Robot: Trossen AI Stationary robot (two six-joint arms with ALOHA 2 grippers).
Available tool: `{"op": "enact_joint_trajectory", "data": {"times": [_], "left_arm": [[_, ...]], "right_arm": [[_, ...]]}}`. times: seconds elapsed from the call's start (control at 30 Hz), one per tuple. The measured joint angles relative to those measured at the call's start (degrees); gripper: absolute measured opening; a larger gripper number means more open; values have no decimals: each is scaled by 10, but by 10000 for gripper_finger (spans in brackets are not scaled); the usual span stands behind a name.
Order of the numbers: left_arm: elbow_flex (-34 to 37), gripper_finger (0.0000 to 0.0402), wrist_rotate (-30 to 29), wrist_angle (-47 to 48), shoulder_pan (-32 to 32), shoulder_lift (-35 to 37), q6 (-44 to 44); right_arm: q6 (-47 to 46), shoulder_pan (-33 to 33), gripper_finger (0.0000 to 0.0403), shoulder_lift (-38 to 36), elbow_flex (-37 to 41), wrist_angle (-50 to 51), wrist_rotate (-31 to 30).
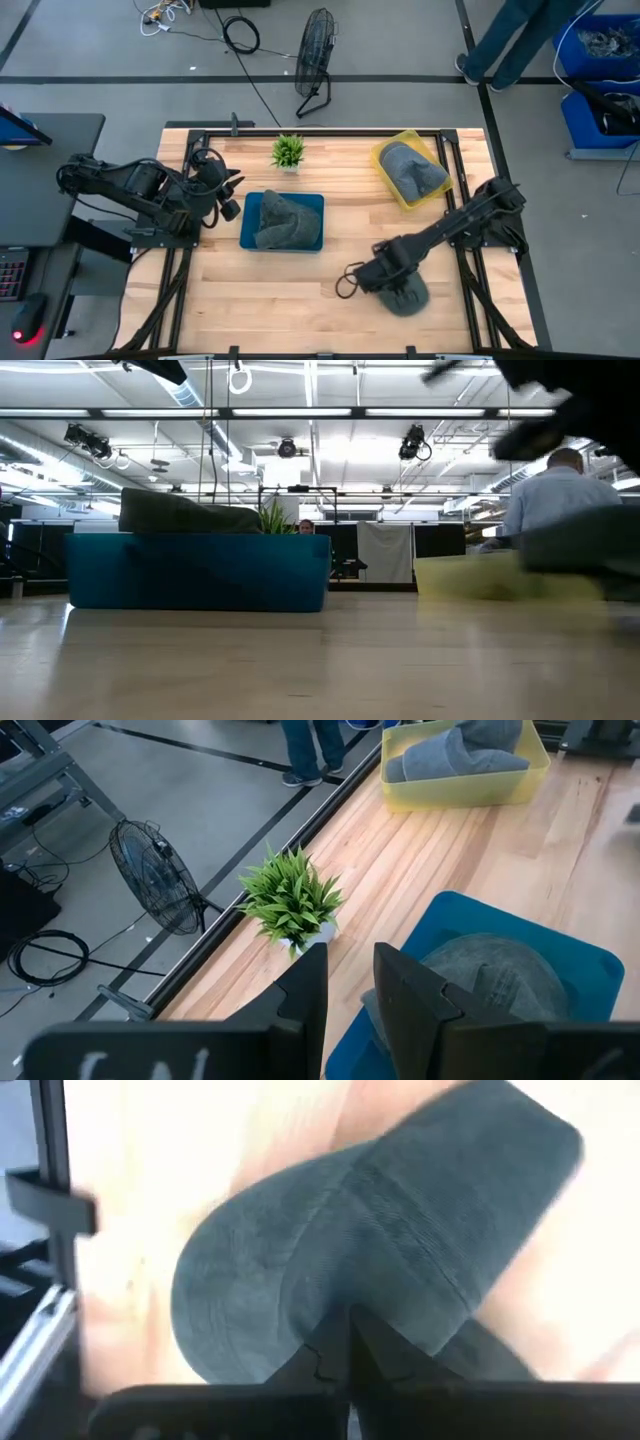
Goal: Pick & Place hat
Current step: Put the black cap into the blue bin
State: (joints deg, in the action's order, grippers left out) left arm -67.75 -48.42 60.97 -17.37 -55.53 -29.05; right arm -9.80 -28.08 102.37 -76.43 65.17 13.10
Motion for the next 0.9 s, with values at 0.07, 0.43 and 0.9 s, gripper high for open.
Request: {"op": "enact_joint_trajectory", "data": {"times": [0.07,0.43,0.9], "left_arm": [[0,87,0,-1,0,0,0],[0,87,154,-101,0,-93,45],[0,132,305,-295,52,-256,269]], "right_arm": [[37,9,2,0,-29,5,-26],[237,37,1,0,-117,5,-222],[418,142,0,0,-116,-102,-414]]}}
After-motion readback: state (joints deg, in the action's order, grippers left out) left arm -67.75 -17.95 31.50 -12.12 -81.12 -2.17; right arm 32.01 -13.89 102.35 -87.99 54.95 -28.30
